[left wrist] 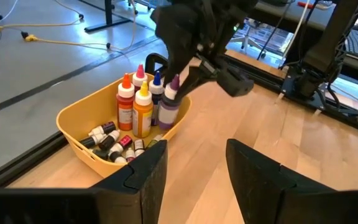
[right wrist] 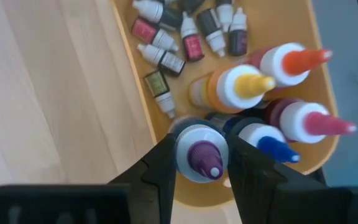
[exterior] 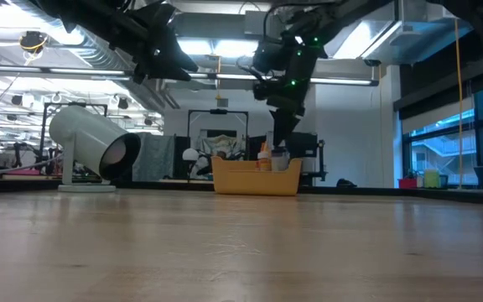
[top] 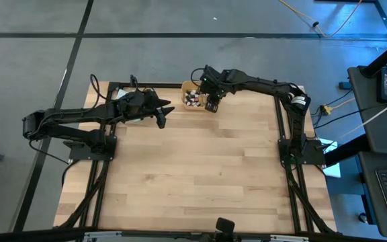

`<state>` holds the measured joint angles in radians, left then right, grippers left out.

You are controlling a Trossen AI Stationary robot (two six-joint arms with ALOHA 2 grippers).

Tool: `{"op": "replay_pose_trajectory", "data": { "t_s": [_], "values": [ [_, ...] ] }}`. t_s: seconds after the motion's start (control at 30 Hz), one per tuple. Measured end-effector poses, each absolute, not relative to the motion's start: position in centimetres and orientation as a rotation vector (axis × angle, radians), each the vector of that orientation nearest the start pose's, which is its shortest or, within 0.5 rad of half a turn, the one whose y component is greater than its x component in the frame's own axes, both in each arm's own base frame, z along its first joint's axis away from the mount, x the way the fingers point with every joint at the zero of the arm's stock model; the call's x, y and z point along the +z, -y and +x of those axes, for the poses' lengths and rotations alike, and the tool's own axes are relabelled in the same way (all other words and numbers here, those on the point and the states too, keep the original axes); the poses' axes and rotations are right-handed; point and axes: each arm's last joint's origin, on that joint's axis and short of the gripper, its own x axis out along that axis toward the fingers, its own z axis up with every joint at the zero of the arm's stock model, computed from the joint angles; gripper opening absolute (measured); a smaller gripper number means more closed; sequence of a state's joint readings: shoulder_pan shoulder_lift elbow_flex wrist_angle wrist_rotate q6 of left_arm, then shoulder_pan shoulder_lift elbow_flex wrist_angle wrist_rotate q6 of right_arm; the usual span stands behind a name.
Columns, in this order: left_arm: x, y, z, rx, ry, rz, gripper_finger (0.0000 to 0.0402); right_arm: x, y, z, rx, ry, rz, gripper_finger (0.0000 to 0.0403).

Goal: Pick & Place food coloring
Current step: Put the violet food coloring bottle into the yellow bin, then return to Home Position

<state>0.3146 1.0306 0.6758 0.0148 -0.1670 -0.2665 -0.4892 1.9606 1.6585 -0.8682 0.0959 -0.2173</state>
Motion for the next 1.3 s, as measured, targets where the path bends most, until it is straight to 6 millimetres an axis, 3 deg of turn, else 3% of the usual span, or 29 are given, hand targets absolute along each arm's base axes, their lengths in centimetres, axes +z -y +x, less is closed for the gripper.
{"op": "replay_pose_trajectory", "data": {
  "t_s": [0.27,0.5,1.0,1.3],
  "values": [
    [26.9,-7.4,21.3,0.521,-0.277,-0.284,0.0163,22.3,19.4,35.9,-0.388,-1.197,0.043,0.0124],
    [26.9,-7.4,21.3,0.52,-0.277,-0.284,0.0161,22.0,19.5,36.0,-0.392,-1.181,0.038,0.0127],
    [26.9,-7.4,21.3,0.52,-0.277,-0.284,0.0162,22.0,19.6,36.0,-0.405,-1.183,0.031,0.0201],
    [26.9,-7.4,21.3,0.516,-0.286,-0.256,0.0163,26.2,19.5,36.3,-0.421,-1.178,0.055,0.0208]
  ]
}}
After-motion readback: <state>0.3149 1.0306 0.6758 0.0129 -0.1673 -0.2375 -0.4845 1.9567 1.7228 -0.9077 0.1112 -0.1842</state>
